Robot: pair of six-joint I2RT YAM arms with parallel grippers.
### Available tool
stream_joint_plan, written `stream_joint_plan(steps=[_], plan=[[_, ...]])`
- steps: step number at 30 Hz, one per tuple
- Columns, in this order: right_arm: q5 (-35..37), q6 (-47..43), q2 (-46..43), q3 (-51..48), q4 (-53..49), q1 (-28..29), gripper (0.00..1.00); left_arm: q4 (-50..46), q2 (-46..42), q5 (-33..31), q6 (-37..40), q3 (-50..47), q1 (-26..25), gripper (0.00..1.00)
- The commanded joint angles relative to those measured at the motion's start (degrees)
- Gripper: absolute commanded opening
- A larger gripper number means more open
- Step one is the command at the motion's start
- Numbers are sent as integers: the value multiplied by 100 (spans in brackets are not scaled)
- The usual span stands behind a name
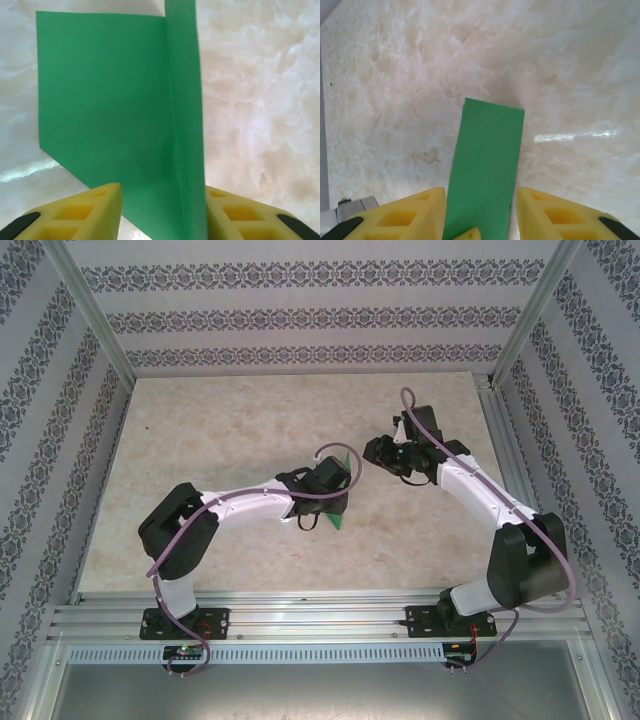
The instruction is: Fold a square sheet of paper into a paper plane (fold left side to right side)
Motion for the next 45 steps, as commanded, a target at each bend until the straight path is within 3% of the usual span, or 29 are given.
stream_joint_plan(steps=[1, 13, 20, 34, 45], plan=[[-144, -396, -228, -301, -59, -79, 43, -72, 44, 344, 237, 341, 244, 44], [-440, -835, -873, -924, -94, -86, 43, -243, 677, 1374, 598, 1202, 936, 46], [-215, -673, -1230, -1157, -105, 465, 44, -428, 1128, 1464, 733, 1725, 1082, 39], [2110, 50, -1246, -1479, 535, 2816, 53, -587, 1359, 1769, 732, 1988, 1285, 30], [2841, -56, -151, -769, 424, 3334, 55, -551, 1360, 1780, 706, 1929, 1285, 29]])
